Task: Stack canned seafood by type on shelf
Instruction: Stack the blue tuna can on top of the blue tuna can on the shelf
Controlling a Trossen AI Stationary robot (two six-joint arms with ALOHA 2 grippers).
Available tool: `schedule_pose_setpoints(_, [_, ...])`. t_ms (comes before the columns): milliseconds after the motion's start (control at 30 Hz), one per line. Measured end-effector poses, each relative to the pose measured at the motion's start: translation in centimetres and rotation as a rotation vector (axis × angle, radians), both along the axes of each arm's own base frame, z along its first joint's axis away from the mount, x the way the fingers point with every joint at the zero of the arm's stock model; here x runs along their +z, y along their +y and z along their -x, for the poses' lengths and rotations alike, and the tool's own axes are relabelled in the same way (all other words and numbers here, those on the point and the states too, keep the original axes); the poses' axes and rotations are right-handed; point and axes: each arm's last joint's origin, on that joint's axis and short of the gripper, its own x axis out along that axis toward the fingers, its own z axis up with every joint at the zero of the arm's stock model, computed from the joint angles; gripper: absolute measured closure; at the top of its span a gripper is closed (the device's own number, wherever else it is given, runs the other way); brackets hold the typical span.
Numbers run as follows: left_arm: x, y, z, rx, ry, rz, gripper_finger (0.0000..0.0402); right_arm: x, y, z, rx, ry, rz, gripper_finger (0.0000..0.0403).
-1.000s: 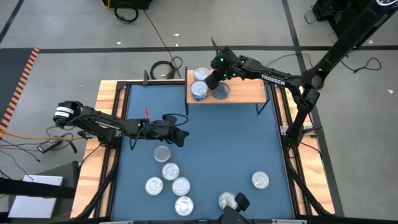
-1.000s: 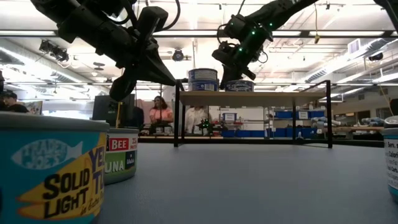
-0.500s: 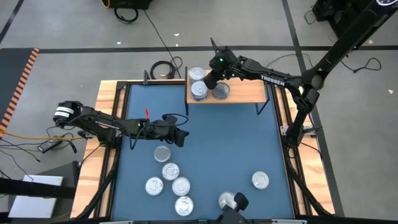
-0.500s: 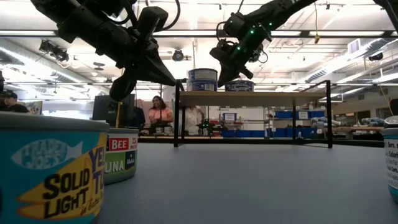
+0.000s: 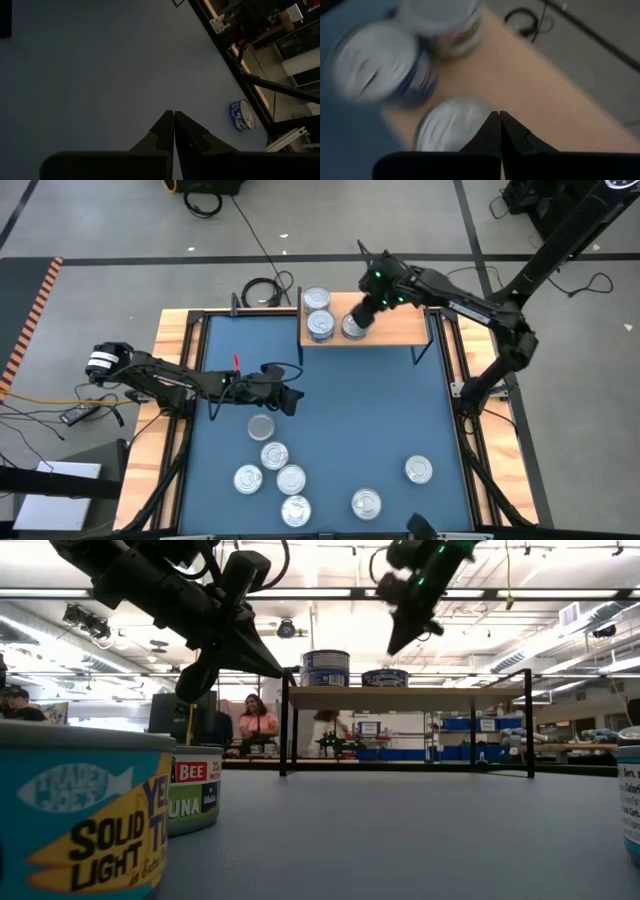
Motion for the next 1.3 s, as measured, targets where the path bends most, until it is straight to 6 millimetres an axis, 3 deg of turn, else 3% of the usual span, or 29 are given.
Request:
schedule_pose_setpoints(167, [0.0, -0.1, 0.0, -0.032, -0.001, 0.026, 0.0385, 1.8, 5.1, 2.2, 0.136, 0.057, -0.113, 0.0403])
schedule_pose_setpoints(267, [0.0, -0.2, 0.0, -0.07, 0.0, 0.047, 0.0385, 3.0, 8.8, 4.7, 0.174, 0.002, -0.187, 0.0403])
schedule_pose_setpoints(367, [0.0, -0.3, -0.1, -0.093, -0.005, 0.061, 0.0385, 2.8, 12.7, 7.4, 0.182, -0.059, -0.293, 0.0403])
schedule_pose_setpoints(533, [0.7, -0.5, -0.4, -0.136, -0.079, 0.085, 0.0385, 0.7, 18.4, 12.0, 0.13, -0.187, -0.488, 0.0403])
schedule_pose_setpoints(633, [1.2, -0.6, -0.6, -0.176, -0.135, 0.101, 0.0385, -1.5, 21.2, 13.6, 0.145, -0.219, -0.645, 0.0403])
schedule_pose_setpoints(733, [1.7, -0.7, -0.8, -0.191, -0.189, 0.11, 0.0385, -4.0, 23.5, 14.8, 0.116, -0.146, -0.748, 0.0403])
schedule_pose_setpoints(933, [2.1, -0.6, -0.9, -0.16, -0.234, 0.117, 0.0385, -8.8, 27.1, 15.4, 0.028, 0.015, -0.746, 0.0403])
schedule_pose_setpoints(1300, [2.1, -0.6, -0.9, -0.138, -0.239, 0.136, 0.0385, -13.7, 32.3, 14.3, 0.024, 0.212, -0.683, 0.0403])
